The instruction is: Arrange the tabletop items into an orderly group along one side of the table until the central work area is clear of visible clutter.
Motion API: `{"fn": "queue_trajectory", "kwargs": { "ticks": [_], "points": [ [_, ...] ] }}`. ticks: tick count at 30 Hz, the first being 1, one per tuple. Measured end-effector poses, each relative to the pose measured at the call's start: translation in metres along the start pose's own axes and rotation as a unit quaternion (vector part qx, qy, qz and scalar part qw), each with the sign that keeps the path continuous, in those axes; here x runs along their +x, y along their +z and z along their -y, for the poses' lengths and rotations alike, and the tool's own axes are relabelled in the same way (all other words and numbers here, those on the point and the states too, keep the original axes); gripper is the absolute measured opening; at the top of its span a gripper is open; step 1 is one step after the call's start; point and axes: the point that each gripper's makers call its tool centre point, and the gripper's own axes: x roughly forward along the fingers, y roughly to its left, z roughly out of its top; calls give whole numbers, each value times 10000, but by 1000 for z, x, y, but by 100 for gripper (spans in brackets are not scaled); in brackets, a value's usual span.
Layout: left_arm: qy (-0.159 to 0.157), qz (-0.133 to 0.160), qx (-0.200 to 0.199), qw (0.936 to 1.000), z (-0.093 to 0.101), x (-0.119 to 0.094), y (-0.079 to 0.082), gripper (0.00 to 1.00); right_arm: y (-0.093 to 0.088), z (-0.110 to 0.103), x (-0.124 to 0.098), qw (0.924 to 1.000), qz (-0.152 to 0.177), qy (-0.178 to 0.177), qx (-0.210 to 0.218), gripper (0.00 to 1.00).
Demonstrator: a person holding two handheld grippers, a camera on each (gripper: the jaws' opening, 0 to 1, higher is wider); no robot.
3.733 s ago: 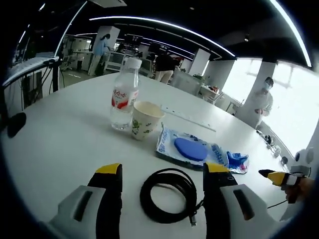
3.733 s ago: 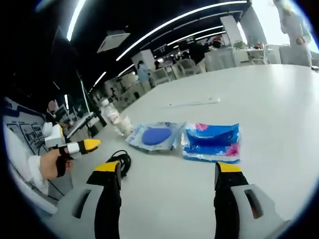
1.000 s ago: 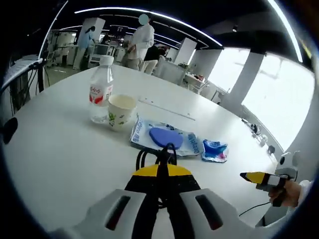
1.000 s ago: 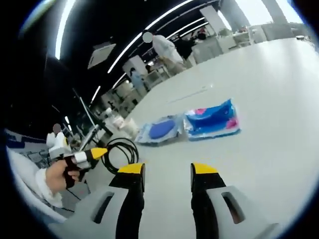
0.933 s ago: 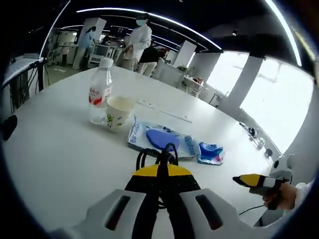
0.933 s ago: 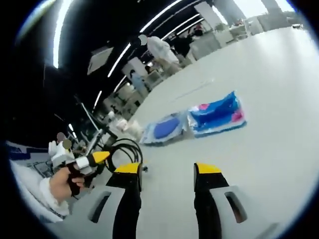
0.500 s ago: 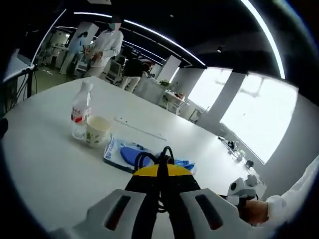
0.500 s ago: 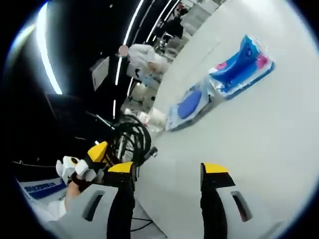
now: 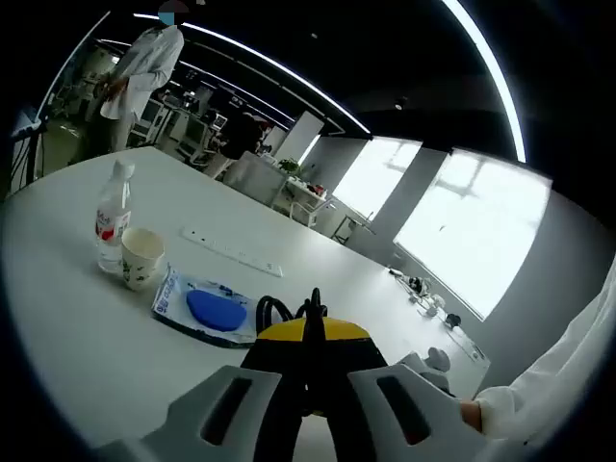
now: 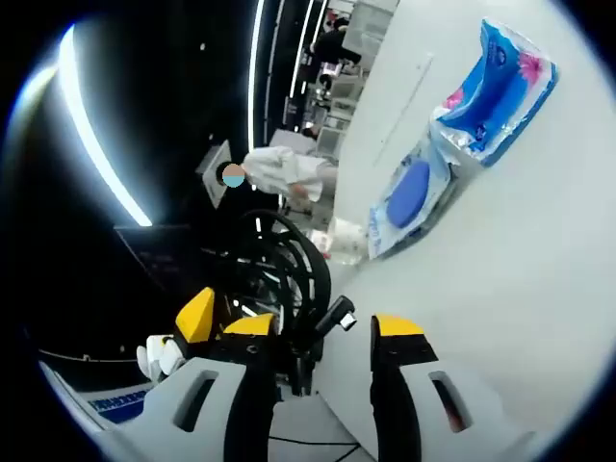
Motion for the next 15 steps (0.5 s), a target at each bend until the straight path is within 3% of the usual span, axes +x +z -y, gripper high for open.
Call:
{"fn": "queue_trajectory", "kwargs": {
  "ticks": [1, 3, 6, 9, 12, 15],
  "points": [
    [5, 4, 8, 10000, 0, 0, -2, 0, -5, 2, -1, 9997, -180, -49, 147, 17],
    [42, 4, 16, 10000, -3, -2, -4, 0, -7, 6, -3, 9994, -266, -100, -209, 16],
    [266, -258, 272, 9989, -13, -8, -16, 0, -3, 10, -4, 9995, -216, -232, -85, 12],
    [363, -406, 564, 9969, -18, -13, -25, 1, 3, 16, -7, 9977, -302, -412, -436, 10],
    [338, -389, 438, 9977, -18, -15, -29, 2, 8, 16, -8, 9960, -349, -524, -629, 9],
    [629, -265, 546, 9962, -29, -19, -26, 8, 14, 19, -11, 9948, -320, -648, -719, 8]
  ]
}}
